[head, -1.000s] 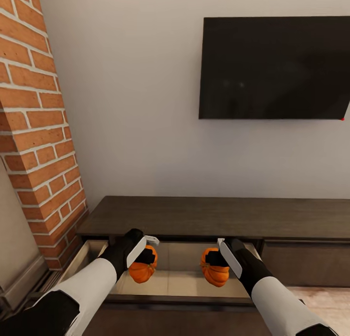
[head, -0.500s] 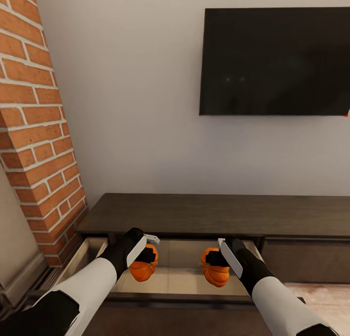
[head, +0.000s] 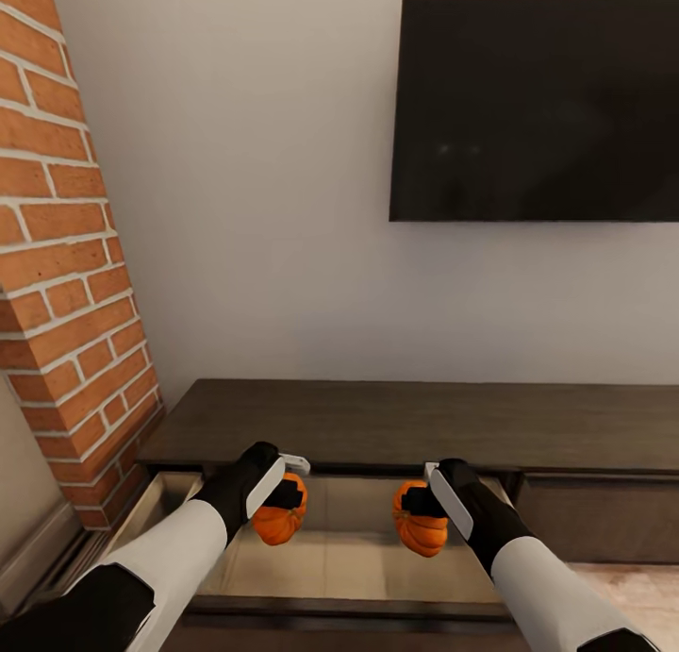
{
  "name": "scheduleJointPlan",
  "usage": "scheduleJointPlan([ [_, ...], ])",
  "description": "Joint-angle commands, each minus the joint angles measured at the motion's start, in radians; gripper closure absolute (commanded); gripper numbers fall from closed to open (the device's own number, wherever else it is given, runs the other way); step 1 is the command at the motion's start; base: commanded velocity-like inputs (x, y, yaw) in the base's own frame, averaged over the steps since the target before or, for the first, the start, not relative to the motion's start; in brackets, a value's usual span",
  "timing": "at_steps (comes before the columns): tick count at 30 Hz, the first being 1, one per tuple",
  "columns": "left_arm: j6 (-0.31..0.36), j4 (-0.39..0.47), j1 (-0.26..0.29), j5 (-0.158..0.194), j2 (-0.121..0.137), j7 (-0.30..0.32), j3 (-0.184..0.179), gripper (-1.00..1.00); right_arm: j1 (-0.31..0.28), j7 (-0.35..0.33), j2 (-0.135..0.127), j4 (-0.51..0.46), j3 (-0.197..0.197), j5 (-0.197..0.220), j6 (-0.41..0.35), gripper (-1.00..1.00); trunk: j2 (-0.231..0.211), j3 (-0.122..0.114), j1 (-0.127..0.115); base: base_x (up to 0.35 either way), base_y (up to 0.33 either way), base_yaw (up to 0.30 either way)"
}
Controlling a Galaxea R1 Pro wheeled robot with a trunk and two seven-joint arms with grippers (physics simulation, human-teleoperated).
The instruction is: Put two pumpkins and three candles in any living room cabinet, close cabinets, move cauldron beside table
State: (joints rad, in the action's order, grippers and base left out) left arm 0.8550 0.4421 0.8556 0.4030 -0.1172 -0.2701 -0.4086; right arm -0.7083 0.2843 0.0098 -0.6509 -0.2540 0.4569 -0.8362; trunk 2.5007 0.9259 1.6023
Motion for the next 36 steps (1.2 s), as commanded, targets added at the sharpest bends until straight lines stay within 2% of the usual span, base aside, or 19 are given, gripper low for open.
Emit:
scheduleJointPlan([
  [1,0.002,0.002,0.001,0.01,0.001,-0.009,-0.007,1.0,-0.001,0.006,-0.001,-0.001,-0.003,0.013,-0.001,1.0,0.0,0.001,0.0,0.084,-0.007,0.0],
  [10,0.001,0.003,0.001,0.01,0.0,-0.01,-0.007,1.0,-0.001,0.005,-0.001,-0.001,-0.003,0.014,-0.001,1.0,0.0,0.001,0.0,0.02,-0.002,0.0],
  [16,0.001,0.038,0.0,0.01,0.001,-0.018,-0.008,1.0,-0.001,0.003,-0.002,-0.001,-0.003,0.017,-0.003,1.0,0.0,0.001,0.0,0.001,0.0,0.0],
  [36,-0.001,0.043,0.0,0.01,0.001,-0.012,-0.008,1.0,-0.001,0.003,-0.002,-0.001,-0.002,0.011,-0.001,1.0,0.005,0.078,0.009,0.0,0.0,0.0],
])
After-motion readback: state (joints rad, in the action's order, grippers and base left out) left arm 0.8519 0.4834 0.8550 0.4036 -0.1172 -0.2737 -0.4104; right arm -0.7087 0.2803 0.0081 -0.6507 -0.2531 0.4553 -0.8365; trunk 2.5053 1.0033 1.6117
